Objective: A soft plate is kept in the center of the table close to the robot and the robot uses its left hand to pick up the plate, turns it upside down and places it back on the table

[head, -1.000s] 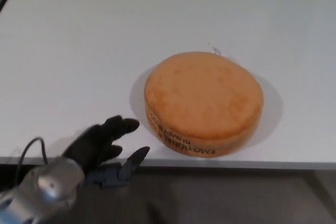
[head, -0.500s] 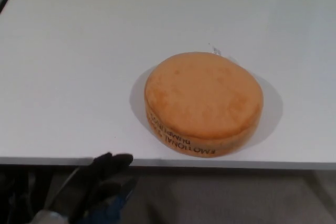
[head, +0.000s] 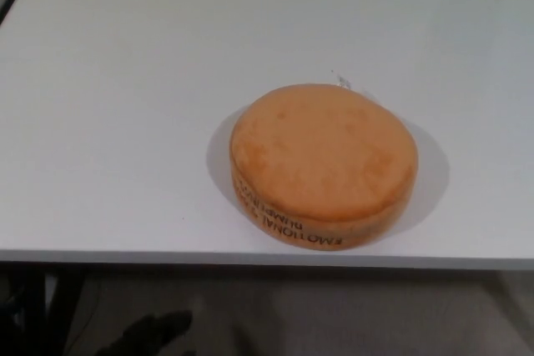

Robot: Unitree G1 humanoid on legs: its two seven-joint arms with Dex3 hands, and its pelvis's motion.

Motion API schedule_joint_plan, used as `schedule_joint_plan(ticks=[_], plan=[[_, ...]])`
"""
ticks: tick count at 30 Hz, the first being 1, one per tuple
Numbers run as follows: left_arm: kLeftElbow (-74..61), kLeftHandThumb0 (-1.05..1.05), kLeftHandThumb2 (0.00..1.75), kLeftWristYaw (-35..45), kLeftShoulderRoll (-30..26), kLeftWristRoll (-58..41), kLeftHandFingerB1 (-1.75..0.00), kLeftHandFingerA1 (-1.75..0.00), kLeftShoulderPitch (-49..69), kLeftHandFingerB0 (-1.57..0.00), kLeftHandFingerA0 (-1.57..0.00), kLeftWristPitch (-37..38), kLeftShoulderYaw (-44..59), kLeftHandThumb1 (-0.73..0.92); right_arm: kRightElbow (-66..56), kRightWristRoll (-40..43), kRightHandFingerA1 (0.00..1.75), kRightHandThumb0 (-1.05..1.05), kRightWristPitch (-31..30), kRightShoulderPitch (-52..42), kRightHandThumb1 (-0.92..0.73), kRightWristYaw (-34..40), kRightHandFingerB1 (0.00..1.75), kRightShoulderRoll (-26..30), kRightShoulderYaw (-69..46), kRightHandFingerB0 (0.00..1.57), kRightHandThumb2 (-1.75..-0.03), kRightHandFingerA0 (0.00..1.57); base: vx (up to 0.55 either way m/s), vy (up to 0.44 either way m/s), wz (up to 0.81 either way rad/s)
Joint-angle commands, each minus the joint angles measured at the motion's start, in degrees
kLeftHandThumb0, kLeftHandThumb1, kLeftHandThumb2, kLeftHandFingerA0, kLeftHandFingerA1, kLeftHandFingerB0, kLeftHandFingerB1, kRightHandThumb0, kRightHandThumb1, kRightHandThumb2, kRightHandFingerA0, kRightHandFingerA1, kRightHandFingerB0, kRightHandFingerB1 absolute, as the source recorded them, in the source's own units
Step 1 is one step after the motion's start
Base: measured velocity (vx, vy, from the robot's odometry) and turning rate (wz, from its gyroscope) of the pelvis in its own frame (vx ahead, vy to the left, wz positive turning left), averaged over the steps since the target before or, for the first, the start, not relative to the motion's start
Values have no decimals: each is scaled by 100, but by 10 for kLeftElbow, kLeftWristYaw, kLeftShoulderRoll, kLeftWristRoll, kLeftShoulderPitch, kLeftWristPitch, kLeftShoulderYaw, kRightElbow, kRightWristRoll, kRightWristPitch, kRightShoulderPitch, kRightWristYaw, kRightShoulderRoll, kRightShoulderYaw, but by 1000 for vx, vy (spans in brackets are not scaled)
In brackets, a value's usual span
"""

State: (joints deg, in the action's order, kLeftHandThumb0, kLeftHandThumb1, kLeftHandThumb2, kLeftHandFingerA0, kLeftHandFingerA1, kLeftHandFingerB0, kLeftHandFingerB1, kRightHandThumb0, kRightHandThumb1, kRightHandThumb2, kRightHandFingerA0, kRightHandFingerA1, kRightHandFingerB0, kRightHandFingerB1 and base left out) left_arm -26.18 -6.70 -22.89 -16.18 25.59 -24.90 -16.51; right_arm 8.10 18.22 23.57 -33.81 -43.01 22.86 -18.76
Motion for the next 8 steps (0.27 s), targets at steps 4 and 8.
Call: schedule_joint_plan(ticks=[4, 8], plan=[[230, -85, 67, 133, 117, -19, -30, -41, 189, -23, -26, 534, 91, 87, 10, 11, 52, -87, 7, -2, -76, -5, 13, 8, -10, 1, -108, 24, 0, 0, 0], [272, -86, 66, 142, 130, -21, -31, -42, 188, -24, -28, 545, 97, 85, 16, 11, 52, -86, 10, 1, -76, -6, 13, 8, -11, 0, -108, 21, 0, 0, 0]])
